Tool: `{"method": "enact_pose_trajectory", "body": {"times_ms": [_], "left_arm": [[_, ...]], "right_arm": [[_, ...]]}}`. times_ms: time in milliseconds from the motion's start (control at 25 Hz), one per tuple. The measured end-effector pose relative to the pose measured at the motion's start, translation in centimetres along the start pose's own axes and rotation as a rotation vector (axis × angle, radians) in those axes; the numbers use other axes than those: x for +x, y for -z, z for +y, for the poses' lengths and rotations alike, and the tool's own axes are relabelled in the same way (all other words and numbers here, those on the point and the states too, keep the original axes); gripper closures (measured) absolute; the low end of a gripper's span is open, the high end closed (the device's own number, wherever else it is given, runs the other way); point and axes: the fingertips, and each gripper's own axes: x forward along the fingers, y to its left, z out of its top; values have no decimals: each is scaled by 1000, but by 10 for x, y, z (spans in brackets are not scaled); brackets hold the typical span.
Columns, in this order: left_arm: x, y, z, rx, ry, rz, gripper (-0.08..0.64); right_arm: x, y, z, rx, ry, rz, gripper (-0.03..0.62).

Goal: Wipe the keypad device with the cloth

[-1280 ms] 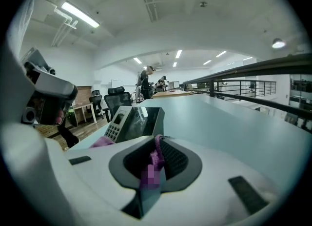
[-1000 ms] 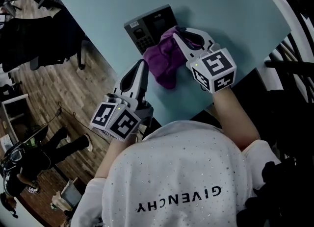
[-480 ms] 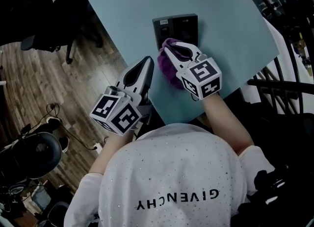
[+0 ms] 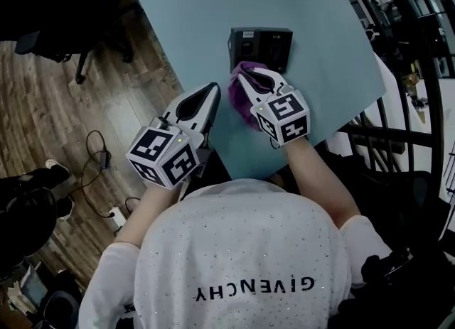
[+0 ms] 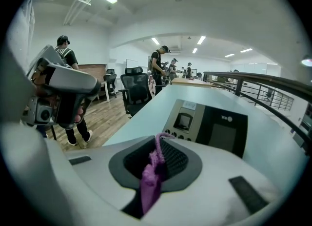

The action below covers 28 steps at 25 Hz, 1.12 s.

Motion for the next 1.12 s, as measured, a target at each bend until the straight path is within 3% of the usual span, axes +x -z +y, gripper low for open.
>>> {"method": "enact_pose_trajectory", "body": {"times_ms": [480, 1120], "left_arm": [[7, -2, 19, 2, 37, 35, 560], [21, 1, 29, -3, 68, 75, 560]], "right_arm": [[-19, 24, -56, 87, 175, 51, 560], [-40, 40, -97, 134, 294, 82, 560]]}}
